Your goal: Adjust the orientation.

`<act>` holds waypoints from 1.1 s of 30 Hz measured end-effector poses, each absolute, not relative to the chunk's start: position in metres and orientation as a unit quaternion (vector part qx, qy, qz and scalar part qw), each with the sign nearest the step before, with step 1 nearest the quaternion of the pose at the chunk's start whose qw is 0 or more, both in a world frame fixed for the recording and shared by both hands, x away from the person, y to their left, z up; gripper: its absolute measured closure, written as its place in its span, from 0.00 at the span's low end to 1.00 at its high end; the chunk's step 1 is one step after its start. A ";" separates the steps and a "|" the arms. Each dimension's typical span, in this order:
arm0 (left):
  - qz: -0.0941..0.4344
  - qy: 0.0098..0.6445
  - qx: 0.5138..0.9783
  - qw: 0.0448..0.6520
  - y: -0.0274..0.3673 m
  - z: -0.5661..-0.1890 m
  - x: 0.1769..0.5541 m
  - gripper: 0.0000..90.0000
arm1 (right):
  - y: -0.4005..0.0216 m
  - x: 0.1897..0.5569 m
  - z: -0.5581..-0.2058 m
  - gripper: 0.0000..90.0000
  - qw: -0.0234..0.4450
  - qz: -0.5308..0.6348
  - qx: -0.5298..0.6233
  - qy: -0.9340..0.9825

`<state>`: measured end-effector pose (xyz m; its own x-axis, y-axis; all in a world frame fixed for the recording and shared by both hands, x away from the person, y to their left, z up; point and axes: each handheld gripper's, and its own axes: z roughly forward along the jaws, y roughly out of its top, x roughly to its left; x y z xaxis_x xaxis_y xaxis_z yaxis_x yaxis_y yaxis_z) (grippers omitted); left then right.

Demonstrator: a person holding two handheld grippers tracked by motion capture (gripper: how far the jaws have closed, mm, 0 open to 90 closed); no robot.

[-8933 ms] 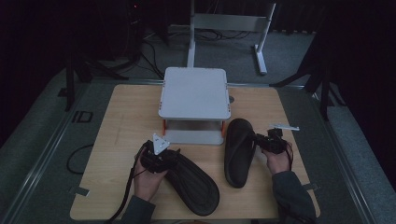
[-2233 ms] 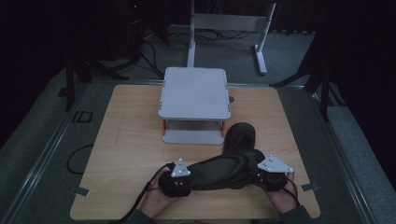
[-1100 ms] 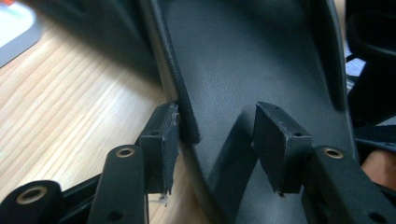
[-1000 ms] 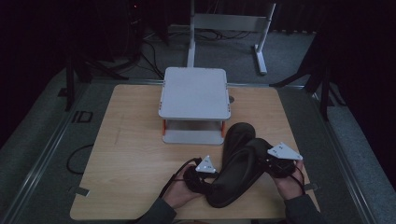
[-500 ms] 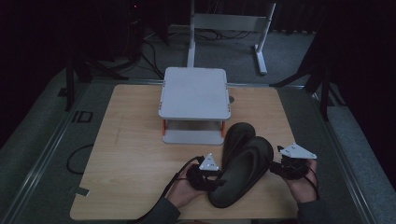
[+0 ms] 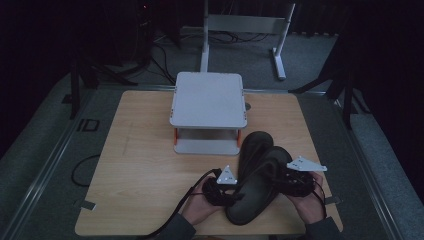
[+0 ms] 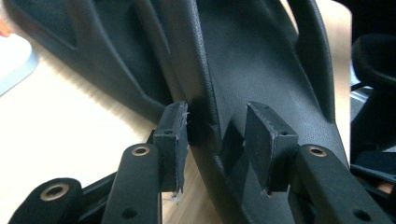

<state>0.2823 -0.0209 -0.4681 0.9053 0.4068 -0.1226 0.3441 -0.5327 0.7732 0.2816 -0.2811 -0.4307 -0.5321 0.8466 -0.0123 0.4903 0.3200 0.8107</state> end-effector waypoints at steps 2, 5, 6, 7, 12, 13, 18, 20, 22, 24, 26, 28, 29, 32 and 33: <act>0.026 0.213 0.873 0.438 -0.023 -0.468 0.281 0.65 | -0.280 0.284 -0.434 0.47 0.230 0.382 0.440 0.779; 0.021 0.201 0.876 0.439 -0.033 -0.467 0.277 0.65 | -0.284 0.287 -0.434 0.58 0.236 0.380 0.456 0.769; 0.017 0.194 0.878 0.438 -0.037 -0.467 0.277 0.65 | -0.287 0.289 -0.433 0.62 0.236 0.382 0.463 0.764; 0.016 0.189 0.879 0.438 -0.041 -0.466 0.275 0.65 | -0.290 0.290 -0.431 0.66 0.239 0.381 0.469 0.761; 0.026 0.186 0.873 0.450 -0.048 -0.460 0.277 0.62 | -0.307 0.298 -0.429 0.75 0.255 0.363 0.490 0.751; 0.032 0.190 0.871 0.451 -0.045 -0.458 0.279 0.62 | -0.311 0.299 -0.429 0.75 0.258 0.358 0.495 0.748; 0.061 0.215 0.864 0.451 -0.031 -0.454 0.286 0.59 | -0.333 0.305 -0.425 0.75 0.273 0.346 0.518 0.733; 0.069 0.226 0.860 0.452 -0.026 -0.453 0.289 0.57 | -0.339 0.310 -0.425 0.75 0.274 0.339 0.523 0.732; 0.078 0.234 0.857 0.452 -0.024 -0.453 0.292 0.57 | -0.344 0.317 -0.426 0.75 0.273 0.327 0.530 0.733; 0.080 0.237 0.858 0.449 -0.025 -0.455 0.296 0.57 | -0.346 0.325 -0.428 0.75 0.270 0.322 0.532 0.736; 0.079 0.240 0.859 0.446 -0.027 -0.456 0.298 0.57 | -0.346 0.334 -0.431 0.75 0.266 0.316 0.535 0.737; 0.076 0.239 0.858 0.447 -0.030 -0.456 0.299 0.57 | -0.345 0.342 -0.434 0.75 0.264 0.312 0.536 0.739; 0.077 0.237 0.860 0.446 -0.031 -0.456 0.299 0.57 | -0.344 0.345 -0.436 0.75 0.264 0.307 0.538 0.739; 0.077 0.233 0.861 0.446 -0.036 -0.455 0.299 0.57 | -0.341 0.354 -0.441 0.75 0.264 0.298 0.540 0.742; 0.077 0.232 0.861 0.446 -0.037 -0.455 0.299 0.57 | -0.340 0.357 -0.443 0.75 0.264 0.293 0.540 0.743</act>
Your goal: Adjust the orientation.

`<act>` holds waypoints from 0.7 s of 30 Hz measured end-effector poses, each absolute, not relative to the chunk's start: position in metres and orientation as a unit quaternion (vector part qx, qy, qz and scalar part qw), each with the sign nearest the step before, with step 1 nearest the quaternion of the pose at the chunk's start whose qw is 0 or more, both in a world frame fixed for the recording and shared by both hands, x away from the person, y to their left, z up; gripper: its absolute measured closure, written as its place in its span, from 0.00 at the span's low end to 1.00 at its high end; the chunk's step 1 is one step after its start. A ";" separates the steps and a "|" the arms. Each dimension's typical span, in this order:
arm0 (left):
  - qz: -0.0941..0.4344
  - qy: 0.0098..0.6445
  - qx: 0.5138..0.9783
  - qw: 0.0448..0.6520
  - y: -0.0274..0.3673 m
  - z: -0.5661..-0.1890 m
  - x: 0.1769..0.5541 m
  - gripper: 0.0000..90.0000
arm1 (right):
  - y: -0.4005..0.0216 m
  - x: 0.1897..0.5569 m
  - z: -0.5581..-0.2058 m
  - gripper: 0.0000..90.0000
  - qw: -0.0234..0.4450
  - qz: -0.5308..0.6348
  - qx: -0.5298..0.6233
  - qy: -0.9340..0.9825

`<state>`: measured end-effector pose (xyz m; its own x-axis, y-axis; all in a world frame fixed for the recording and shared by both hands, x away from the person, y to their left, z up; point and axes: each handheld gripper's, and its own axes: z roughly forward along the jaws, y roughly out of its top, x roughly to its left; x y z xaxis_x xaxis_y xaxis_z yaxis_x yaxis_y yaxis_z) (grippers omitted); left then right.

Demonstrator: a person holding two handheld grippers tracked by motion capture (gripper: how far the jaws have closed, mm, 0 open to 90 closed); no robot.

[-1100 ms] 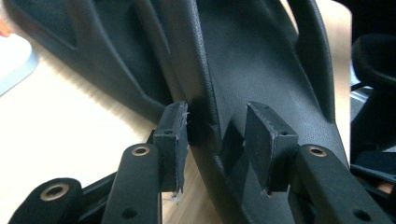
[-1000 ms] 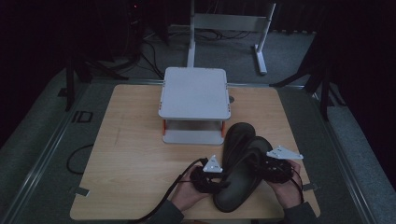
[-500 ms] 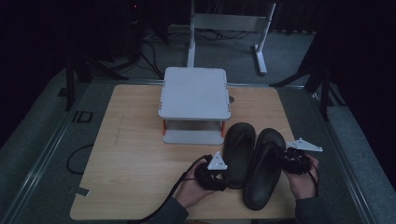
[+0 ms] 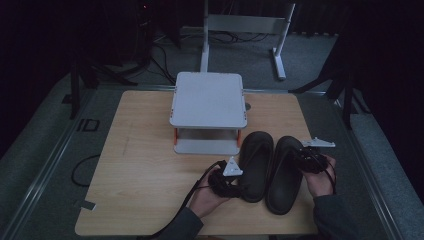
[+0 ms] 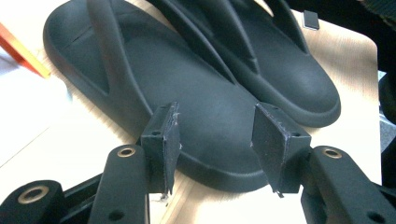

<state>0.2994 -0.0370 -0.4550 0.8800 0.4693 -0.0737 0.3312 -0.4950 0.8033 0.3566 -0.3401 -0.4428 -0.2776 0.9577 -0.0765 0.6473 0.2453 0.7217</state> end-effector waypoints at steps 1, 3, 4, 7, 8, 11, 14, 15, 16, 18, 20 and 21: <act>0.078 0.232 0.861 0.446 -0.038 -0.455 0.300 0.57 | -0.339 0.359 -0.444 0.75 0.264 0.290 0.540 0.745; 0.078 0.232 0.860 0.447 -0.041 -0.454 0.301 0.57 | -0.339 0.363 -0.447 0.75 0.267 0.285 0.540 0.746; 0.076 0.233 0.860 0.448 -0.043 -0.453 0.302 0.57 | -0.339 0.365 -0.448 0.75 0.264 0.284 0.541 0.746; 0.076 0.238 0.858 0.448 -0.051 -0.453 0.305 0.57 | -0.338 0.369 -0.450 0.75 0.261 0.283 0.544 0.746; 0.076 0.237 0.858 0.450 -0.054 -0.453 0.306 0.57 | -0.338 0.369 -0.451 0.75 0.261 0.283 0.546 0.744; 0.079 0.237 0.860 0.445 -0.069 -0.453 0.309 0.56 | -0.338 0.370 -0.454 0.74 0.258 0.286 0.552 0.739; 0.094 0.239 0.862 0.438 -0.088 -0.454 0.311 0.52 | -0.337 0.371 -0.456 0.74 0.258 0.288 0.557 0.735; 0.097 0.238 0.862 0.437 -0.094 -0.454 0.311 0.51 | -0.337 0.371 -0.457 0.74 0.258 0.288 0.558 0.734; 0.101 0.240 0.863 0.432 -0.100 -0.454 0.312 0.50 | -0.337 0.371 -0.457 0.74 0.258 0.289 0.558 0.734; 0.105 0.243 0.863 0.429 -0.112 -0.456 0.314 0.49 | -0.338 0.371 -0.457 0.74 0.256 0.291 0.560 0.732; 0.107 0.248 0.863 0.427 -0.121 -0.458 0.315 0.49 | -0.338 0.370 -0.457 0.74 0.254 0.294 0.563 0.730; 0.109 0.251 0.862 0.428 -0.125 -0.458 0.316 0.47 | -0.339 0.370 -0.457 0.74 0.253 0.295 0.563 0.729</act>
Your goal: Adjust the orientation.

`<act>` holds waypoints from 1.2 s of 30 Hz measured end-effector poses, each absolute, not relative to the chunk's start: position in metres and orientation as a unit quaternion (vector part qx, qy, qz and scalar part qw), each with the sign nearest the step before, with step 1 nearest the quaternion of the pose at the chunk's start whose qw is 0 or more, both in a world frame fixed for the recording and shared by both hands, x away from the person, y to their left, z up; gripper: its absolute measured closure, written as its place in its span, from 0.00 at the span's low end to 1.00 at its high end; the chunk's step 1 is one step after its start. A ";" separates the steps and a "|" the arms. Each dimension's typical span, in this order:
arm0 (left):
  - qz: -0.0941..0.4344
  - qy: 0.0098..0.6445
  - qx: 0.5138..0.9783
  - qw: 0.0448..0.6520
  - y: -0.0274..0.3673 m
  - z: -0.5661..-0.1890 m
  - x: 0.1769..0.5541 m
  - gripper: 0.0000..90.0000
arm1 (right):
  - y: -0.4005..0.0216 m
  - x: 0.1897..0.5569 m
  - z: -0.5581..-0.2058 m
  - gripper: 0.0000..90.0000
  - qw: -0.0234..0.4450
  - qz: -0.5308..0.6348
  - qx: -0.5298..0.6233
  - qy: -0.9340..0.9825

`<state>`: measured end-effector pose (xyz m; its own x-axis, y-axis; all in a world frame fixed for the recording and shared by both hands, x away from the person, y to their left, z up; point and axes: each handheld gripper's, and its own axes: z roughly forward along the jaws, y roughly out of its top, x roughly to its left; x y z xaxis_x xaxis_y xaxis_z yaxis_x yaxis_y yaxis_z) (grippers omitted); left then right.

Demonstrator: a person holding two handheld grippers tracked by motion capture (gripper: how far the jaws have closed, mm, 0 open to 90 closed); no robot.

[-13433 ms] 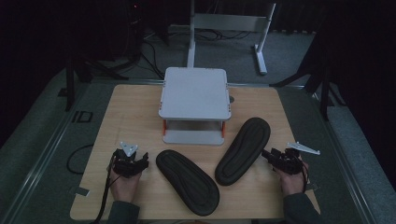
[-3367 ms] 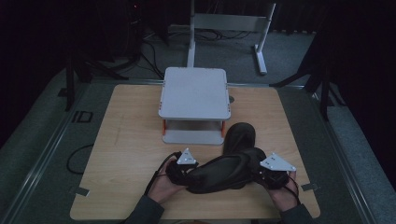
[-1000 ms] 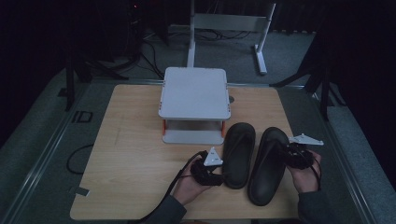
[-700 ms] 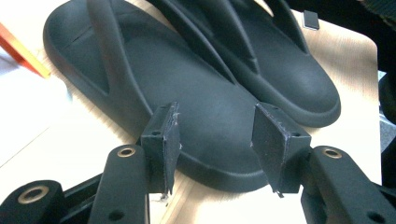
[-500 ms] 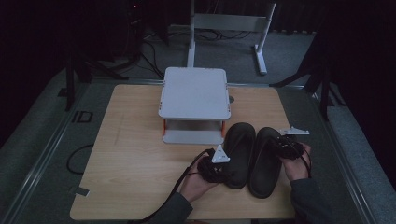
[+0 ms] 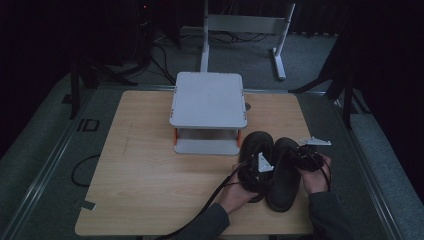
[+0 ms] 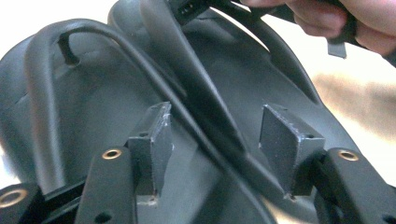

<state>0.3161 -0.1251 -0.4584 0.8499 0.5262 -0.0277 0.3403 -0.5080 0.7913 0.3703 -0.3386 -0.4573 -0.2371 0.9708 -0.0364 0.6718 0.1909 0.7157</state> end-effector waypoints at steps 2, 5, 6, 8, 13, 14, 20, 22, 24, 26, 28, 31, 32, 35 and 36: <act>0.119 0.257 0.861 0.422 -0.132 -0.460 0.317 0.46 | -0.338 0.370 -0.458 0.74 0.252 0.297 0.565 0.727; 0.135 0.267 0.861 0.412 -0.141 -0.463 0.319 0.43 | -0.338 0.371 -0.457 0.74 0.251 0.297 0.567 0.726; 0.141 0.270 0.860 0.410 -0.144 -0.463 0.320 0.42 | -0.338 0.370 -0.458 0.74 0.251 0.298 0.568 0.726; 0.157 0.273 0.861 0.400 -0.151 -0.464 0.320 0.42 | -0.338 0.370 -0.458 0.74 0.250 0.300 0.569 0.724; 0.171 0.288 0.857 0.392 -0.161 -0.465 0.324 0.42 | -0.338 0.370 -0.457 0.73 0.247 0.301 0.572 0.722; 0.171 0.292 0.856 0.390 -0.162 -0.465 0.325 0.42 | -0.338 0.370 -0.457 0.73 0.247 0.301 0.572 0.722; 0.181 0.320 0.854 0.369 -0.167 -0.469 0.332 0.48 | -0.338 0.368 -0.459 0.73 0.243 0.304 0.572 0.722; 0.169 0.329 0.851 0.373 -0.167 -0.472 0.334 0.51 | -0.337 0.366 -0.459 0.73 0.243 0.306 0.570 0.723; 0.169 0.333 0.850 0.371 -0.167 -0.471 0.332 0.54 | -0.339 0.365 -0.459 0.72 0.240 0.310 0.570 0.722; 0.174 0.332 0.852 0.365 -0.167 -0.471 0.330 0.60 | -0.339 0.364 -0.458 0.71 0.235 0.316 0.568 0.723; 0.173 0.333 0.853 0.362 -0.165 -0.470 0.328 0.66 | -0.339 0.361 -0.455 0.69 0.231 0.324 0.563 0.725; 0.180 0.337 0.853 0.355 -0.162 -0.469 0.326 0.72 | -0.338 0.358 -0.452 0.67 0.226 0.329 0.555 0.730; 0.182 0.339 0.853 0.353 -0.159 -0.468 0.325 0.73 | -0.338 0.357 -0.452 0.66 0.225 0.329 0.553 0.732; 0.180 0.349 0.850 0.351 -0.149 -0.467 0.324 0.78 | -0.337 0.352 -0.452 0.62 0.212 0.336 0.546 0.738; 0.178 0.351 0.850 0.351 -0.146 -0.467 0.324 0.80 | -0.336 0.350 -0.452 0.60 0.206 0.341 0.543 0.739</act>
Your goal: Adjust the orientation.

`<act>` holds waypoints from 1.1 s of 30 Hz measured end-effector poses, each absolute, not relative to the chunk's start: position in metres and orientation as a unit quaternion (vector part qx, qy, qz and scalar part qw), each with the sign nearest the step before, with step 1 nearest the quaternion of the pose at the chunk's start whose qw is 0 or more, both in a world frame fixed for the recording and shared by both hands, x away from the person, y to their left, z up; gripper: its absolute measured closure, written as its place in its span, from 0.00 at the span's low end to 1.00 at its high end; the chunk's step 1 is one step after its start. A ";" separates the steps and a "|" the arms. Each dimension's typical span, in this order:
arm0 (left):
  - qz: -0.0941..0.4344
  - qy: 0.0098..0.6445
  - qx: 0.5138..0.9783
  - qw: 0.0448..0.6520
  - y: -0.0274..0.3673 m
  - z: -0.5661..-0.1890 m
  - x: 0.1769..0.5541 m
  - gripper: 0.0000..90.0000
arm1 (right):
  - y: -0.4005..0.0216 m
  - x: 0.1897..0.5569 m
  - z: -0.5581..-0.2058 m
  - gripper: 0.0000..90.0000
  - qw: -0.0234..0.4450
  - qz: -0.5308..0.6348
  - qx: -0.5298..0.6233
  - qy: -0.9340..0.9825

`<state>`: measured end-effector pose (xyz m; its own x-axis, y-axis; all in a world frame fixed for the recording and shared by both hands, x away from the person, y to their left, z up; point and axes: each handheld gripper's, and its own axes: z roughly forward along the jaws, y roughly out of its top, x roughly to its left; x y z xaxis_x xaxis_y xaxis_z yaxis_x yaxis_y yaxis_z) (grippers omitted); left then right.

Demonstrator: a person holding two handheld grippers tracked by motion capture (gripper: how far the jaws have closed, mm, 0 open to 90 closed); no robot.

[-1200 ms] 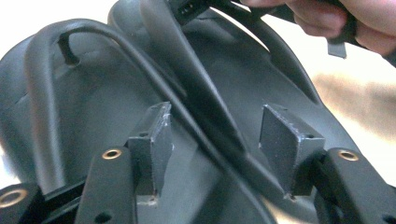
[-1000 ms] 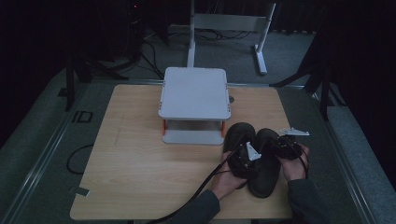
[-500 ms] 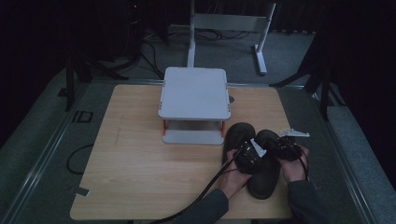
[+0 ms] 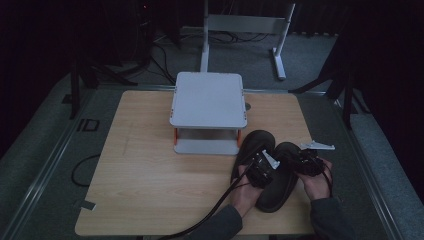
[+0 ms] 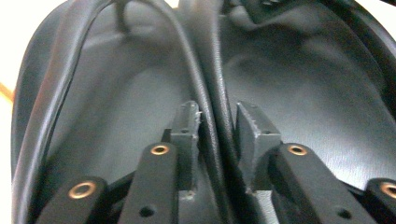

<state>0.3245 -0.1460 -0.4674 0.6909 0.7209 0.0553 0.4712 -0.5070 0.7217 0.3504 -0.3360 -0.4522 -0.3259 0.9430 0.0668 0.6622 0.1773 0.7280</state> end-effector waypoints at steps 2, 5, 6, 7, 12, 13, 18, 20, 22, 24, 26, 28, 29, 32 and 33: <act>0.166 0.357 0.848 0.354 -0.139 -0.467 0.324 0.81 | -0.333 0.347 -0.453 0.58 0.204 0.345 0.535 0.744; 0.165 0.359 0.848 0.352 -0.133 -0.467 0.320 0.82 | -0.328 0.343 -0.453 0.57 0.204 0.346 0.528 0.748; 0.163 0.359 0.848 0.355 -0.126 -0.467 0.315 0.82 | -0.326 0.341 -0.453 0.56 0.205 0.346 0.524 0.751; 0.161 0.359 0.847 0.356 -0.122 -0.467 0.313 0.82 | -0.321 0.336 -0.453 0.55 0.203 0.350 0.517 0.754; 0.162 0.352 0.849 0.358 -0.110 -0.468 0.306 0.83 | -0.312 0.327 -0.450 0.52 0.199 0.358 0.496 0.765; 0.163 0.345 0.852 0.359 -0.093 -0.469 0.299 0.84 | -0.308 0.323 -0.447 0.50 0.194 0.372 0.483 0.769; 0.165 0.337 0.855 0.359 -0.079 -0.469 0.291 0.84 | -0.304 0.319 -0.443 0.48 0.185 0.392 0.468 0.770; 0.167 0.328 0.858 0.357 -0.065 -0.469 0.281 0.84 | -0.303 0.318 -0.441 0.47 0.181 0.406 0.462 0.767; 0.168 0.324 0.860 0.357 -0.048 -0.470 0.272 0.84 | -0.303 0.317 -0.440 0.47 0.183 0.410 0.460 0.766; 0.170 0.323 0.859 0.358 -0.044 -0.471 0.270 0.84 | -0.303 0.317 -0.440 0.46 0.185 0.411 0.459 0.766; 0.174 0.326 0.857 0.360 -0.025 -0.472 0.262 0.84 | -0.304 0.317 -0.440 0.46 0.188 0.412 0.460 0.764; 0.174 0.334 0.852 0.364 -0.011 -0.472 0.258 0.85 | -0.305 0.317 -0.441 0.46 0.187 0.412 0.462 0.762; 0.174 0.334 0.852 0.364 -0.011 -0.472 0.258 0.85 | -0.305 0.317 -0.441 0.46 0.187 0.412 0.462 0.762; 0.183 0.346 0.844 0.366 0.015 -0.473 0.250 0.85 | -0.305 0.318 -0.443 0.46 0.188 0.411 0.465 0.762; 0.182 0.351 0.842 0.367 0.020 -0.473 0.249 0.85 | -0.305 0.318 -0.444 0.46 0.187 0.410 0.466 0.761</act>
<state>0.2493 0.0197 -0.4735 0.6883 0.7238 0.0484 0.4572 -0.4846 0.7457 0.3183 -0.3048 -0.4438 -0.4959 0.8629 0.0974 0.5564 0.2296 0.7986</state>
